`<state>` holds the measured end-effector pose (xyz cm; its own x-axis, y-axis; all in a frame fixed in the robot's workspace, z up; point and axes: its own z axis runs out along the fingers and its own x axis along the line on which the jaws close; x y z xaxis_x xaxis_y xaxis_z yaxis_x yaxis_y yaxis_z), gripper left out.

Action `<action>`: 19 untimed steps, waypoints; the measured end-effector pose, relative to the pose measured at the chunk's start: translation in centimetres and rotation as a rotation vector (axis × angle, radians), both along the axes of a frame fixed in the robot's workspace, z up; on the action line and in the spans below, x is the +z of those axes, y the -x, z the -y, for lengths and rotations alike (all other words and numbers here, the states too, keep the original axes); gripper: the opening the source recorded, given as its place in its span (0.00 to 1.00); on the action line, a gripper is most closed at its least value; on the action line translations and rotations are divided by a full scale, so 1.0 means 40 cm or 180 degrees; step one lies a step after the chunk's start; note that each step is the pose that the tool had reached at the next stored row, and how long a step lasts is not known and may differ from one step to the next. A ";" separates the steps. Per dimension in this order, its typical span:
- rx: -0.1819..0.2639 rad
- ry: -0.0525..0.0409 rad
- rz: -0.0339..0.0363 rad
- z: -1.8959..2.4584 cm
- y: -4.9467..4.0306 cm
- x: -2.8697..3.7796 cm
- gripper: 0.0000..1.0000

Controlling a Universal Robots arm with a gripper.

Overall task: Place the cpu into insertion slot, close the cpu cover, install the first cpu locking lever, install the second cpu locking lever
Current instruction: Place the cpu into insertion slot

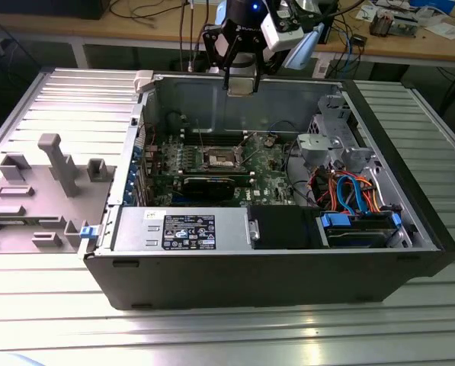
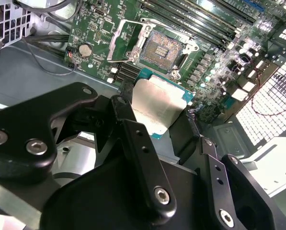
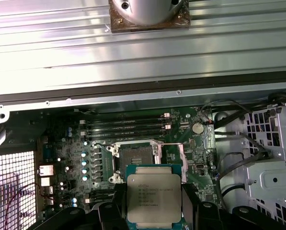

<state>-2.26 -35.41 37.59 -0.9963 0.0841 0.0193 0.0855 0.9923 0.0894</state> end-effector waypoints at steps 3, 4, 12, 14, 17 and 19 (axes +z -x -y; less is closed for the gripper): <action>-0.0004 0.0000 0.0000 0.000 0.000 0.000 0.55; -0.0007 0.0000 0.0000 0.000 0.000 0.000 0.55; -0.0038 0.0000 0.0000 0.000 0.000 0.000 0.55; -0.0047 0.0000 0.0000 0.000 0.000 0.000 0.55; -0.0068 0.0000 0.0000 0.000 0.000 0.000 0.55; -0.0077 0.0000 0.0000 0.000 0.000 0.000 0.55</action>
<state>-2.26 -35.41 37.59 -0.9939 0.1083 0.0194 0.1096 0.9900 0.0893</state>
